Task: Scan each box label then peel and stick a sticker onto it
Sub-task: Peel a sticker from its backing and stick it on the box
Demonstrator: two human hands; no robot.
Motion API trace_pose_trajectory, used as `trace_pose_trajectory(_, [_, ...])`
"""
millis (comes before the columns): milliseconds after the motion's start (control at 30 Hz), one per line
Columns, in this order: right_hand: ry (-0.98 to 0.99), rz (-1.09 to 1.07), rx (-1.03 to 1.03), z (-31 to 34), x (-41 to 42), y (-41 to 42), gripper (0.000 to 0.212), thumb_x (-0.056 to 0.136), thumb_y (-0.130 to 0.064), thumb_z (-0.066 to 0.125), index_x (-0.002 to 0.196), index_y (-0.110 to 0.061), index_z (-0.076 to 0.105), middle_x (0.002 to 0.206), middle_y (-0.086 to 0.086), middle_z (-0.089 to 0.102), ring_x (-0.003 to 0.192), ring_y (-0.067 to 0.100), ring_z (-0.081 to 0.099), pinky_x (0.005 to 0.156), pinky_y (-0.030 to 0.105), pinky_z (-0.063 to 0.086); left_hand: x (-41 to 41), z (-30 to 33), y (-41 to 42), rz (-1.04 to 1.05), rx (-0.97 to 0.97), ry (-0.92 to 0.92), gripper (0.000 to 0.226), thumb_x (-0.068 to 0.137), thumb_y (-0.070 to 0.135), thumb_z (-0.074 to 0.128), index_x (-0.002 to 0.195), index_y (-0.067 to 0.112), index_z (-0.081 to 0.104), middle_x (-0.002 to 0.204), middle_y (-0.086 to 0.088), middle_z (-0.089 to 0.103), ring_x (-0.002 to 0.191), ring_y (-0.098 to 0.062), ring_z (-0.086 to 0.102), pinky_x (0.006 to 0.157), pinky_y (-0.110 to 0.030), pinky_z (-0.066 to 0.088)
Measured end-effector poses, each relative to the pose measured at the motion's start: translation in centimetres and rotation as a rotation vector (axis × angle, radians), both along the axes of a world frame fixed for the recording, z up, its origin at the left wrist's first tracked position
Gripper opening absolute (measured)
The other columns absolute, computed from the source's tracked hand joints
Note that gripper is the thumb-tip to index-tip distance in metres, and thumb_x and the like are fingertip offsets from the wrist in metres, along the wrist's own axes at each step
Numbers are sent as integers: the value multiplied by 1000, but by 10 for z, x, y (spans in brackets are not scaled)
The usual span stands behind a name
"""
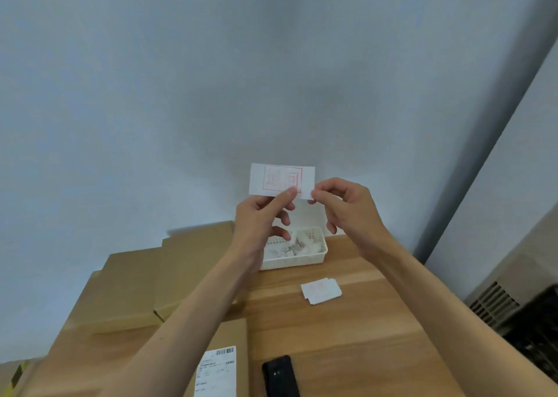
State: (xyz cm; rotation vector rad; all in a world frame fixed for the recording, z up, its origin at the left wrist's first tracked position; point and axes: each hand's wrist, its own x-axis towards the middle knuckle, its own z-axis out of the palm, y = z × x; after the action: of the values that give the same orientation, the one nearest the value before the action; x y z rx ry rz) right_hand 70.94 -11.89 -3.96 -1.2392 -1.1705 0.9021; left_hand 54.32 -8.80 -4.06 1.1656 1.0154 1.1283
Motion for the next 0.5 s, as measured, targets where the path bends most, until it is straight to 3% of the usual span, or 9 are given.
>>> trace_pose_trajectory(233, [35, 66, 65, 15, 23, -3, 12, 96, -12, 64, 95, -5, 73, 68, -10, 68, 41, 13, 37, 47, 31, 40, 37, 9, -8, 72, 134, 24, 4, 89, 18, 76, 93, 18, 77, 74, 0, 71, 61, -15, 55, 45, -28, 50])
trace_pose_trajectory(500, [-23, 149, 74, 20, 49, 1, 10, 94, -15, 66, 90, -10, 74, 85, 4, 74, 42, 15, 37, 49, 32, 42, 48, 18, 3, 128, 137, -18, 12, 88, 15, 77, 92, 4, 77, 71, -4, 67, 58, -15, 53, 42, -28, 45])
